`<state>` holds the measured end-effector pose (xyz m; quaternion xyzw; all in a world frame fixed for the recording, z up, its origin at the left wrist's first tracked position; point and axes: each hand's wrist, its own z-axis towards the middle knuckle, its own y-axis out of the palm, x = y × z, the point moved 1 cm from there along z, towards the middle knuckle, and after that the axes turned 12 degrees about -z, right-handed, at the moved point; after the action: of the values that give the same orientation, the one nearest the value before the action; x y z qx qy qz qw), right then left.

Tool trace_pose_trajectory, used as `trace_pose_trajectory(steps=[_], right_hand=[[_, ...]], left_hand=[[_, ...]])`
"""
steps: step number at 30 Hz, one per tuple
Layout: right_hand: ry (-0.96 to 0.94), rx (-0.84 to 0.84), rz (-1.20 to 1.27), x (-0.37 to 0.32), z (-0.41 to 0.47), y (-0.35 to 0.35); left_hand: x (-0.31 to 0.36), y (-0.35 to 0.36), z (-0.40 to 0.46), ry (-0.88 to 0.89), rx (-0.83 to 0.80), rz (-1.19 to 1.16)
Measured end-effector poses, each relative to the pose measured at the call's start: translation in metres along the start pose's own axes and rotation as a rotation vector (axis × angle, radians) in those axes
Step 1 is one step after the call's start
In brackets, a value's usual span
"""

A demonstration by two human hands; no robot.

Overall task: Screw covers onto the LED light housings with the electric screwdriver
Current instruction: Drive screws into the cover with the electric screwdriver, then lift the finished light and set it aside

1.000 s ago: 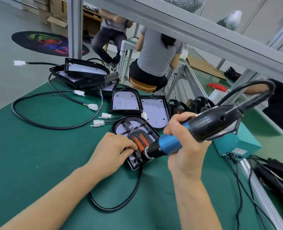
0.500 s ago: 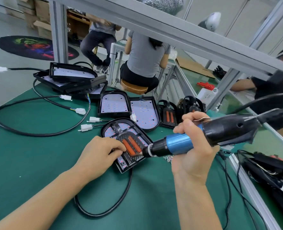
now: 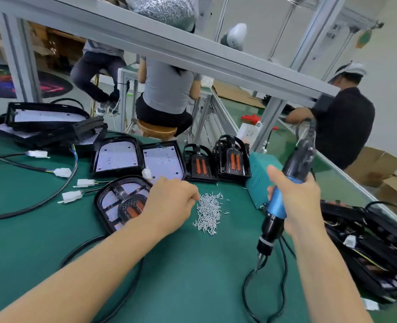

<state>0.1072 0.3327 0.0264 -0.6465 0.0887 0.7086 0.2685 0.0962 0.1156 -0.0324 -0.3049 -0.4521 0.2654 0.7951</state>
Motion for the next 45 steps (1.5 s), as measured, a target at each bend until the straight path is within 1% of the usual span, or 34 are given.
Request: trace_pose_trajectory(steps=[3,6,9,12,14,17,23,25,28,30,32,34,36,39,41,42,44,45], right_hand=[[0.072,-0.129,-0.269,0.02,0.017,-0.006],[0.188,-0.26,-0.588,0.044,0.028,-0.009],[0.235,-0.352,-0.806,0.068,0.034,-0.008],[0.237,-0.383,-0.991,0.089,0.035,-0.003],[0.217,-0.382,-1.079,0.1,0.036,0.003],[0.201,-0.335,-1.189,0.109,0.038,0.013],[0.139,-0.205,-1.306,0.113,0.04,0.026],[0.102,-0.195,-1.392,0.114,0.039,0.029],[0.038,-0.185,-1.594,0.112,0.038,0.031],[0.022,-0.187,-1.637,0.106,0.037,0.032],[-0.041,-0.182,-1.63,0.095,0.035,0.038],[-0.147,-0.192,-1.5,0.079,0.034,0.049],[-0.213,-0.266,-1.21,0.062,0.032,0.061],[-0.173,-0.493,-0.75,0.039,0.024,0.083],[-0.127,-0.628,-0.562,0.031,0.012,0.1],[-0.096,-0.685,-0.493,0.03,0.006,0.109],[-0.013,-0.797,-0.376,0.033,-0.007,0.125],[0.017,-0.846,-0.347,0.036,-0.014,0.132]], left_hand=[[0.008,0.03,0.011,-0.009,-0.162,0.238],[0.015,0.054,0.01,-0.061,-0.263,0.349],[0.014,0.068,0.006,-0.072,-0.272,0.413],[0.014,0.075,0.006,-0.055,-0.273,0.448],[0.016,0.077,0.006,-0.04,-0.275,0.457],[0.017,0.078,0.006,-0.016,-0.269,0.481],[0.02,0.082,0.006,0.017,-0.264,0.524],[0.02,0.081,0.005,0.014,-0.264,0.529],[0.02,0.077,0.004,-0.008,-0.295,0.551],[0.022,0.075,0.004,-0.018,-0.319,0.565],[0.023,0.073,0.004,-0.022,-0.343,0.57],[0.024,0.072,0.003,-0.017,-0.356,0.577],[0.023,0.069,0.0,-0.01,-0.319,0.568],[0.018,0.055,-0.01,-0.021,-0.221,0.517],[0.016,0.038,-0.021,-0.037,-0.139,0.473],[0.013,0.029,-0.027,-0.023,-0.064,0.451],[0.005,0.014,-0.04,0.036,0.147,0.354],[0.0,0.006,-0.047,0.037,0.237,0.3]])
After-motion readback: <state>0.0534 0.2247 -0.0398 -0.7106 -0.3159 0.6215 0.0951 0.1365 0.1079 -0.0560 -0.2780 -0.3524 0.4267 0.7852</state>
